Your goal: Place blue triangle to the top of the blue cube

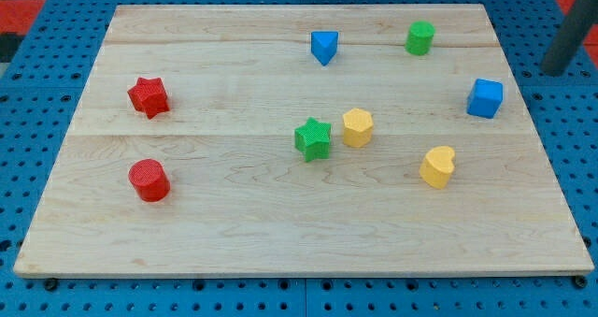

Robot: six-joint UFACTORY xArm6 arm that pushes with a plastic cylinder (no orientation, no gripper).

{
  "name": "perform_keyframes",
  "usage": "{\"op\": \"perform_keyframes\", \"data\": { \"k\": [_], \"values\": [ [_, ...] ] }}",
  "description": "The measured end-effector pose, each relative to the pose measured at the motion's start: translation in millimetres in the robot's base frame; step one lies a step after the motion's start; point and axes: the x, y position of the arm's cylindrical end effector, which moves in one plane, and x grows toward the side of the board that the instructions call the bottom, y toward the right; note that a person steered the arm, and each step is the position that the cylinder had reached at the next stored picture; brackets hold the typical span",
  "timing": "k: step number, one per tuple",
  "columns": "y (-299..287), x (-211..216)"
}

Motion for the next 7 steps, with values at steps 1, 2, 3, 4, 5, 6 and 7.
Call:
{"op": "perform_keyframes", "data": {
  "k": [1, 2, 3, 4, 5, 6, 7],
  "values": [
    [-48.6, 52.0],
    [-104.6, 40.8],
    [-106.9, 37.2],
    [-100.2, 12.4],
    [-154.4, -47.4],
    [-228.8, -84.7],
    [-279.4, -94.1]
  ]
}}
